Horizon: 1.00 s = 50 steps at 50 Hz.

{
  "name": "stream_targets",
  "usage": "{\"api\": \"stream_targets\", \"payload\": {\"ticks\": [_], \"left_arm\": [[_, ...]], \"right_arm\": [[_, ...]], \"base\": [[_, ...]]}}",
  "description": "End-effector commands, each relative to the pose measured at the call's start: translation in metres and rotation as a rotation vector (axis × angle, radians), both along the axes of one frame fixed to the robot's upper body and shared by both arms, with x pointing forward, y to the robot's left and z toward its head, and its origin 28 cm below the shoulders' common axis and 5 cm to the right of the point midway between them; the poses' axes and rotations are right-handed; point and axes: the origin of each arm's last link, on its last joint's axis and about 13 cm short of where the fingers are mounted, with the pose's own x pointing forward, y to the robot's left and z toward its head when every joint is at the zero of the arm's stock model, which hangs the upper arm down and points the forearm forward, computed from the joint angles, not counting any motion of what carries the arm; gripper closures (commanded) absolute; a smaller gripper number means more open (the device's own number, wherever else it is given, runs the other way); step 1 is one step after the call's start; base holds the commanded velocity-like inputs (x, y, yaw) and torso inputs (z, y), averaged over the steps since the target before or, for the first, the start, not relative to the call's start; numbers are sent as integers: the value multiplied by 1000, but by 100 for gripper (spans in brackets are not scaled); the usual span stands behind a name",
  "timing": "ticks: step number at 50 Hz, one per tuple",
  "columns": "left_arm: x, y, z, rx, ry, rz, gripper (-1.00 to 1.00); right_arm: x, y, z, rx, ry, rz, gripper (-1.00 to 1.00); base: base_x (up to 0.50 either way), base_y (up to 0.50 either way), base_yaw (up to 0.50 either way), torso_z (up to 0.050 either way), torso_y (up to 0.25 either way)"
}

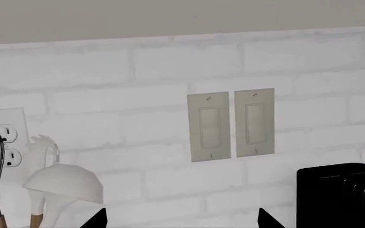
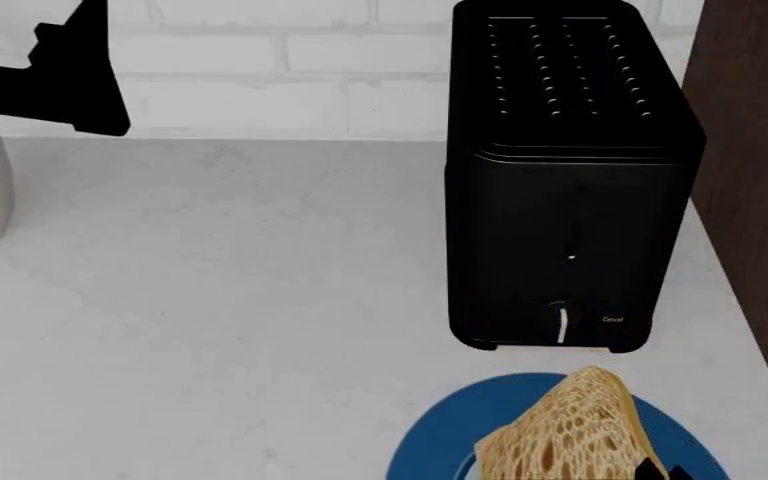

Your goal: Place the toasted item on a plate.

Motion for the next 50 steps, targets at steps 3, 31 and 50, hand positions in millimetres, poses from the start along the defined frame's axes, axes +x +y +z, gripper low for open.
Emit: {"api": "stream_targets", "payload": {"ticks": [3,31,50], "left_arm": [[1,-2,-2,-1,4,-9,-100],[-3,-1,2,-2,-4,-9,-100],[-4,1,-1,-12,0,-7,-100]], "right_arm": [[2,1,-11,10,40,8,100],[-3,2,0,-9,11,24,-100],[-1,5,21,-246,-27,13,-100]], "base": [[0,0,1,0,0],[0,0,1,0,0],[0,0,0,0,0]]}}
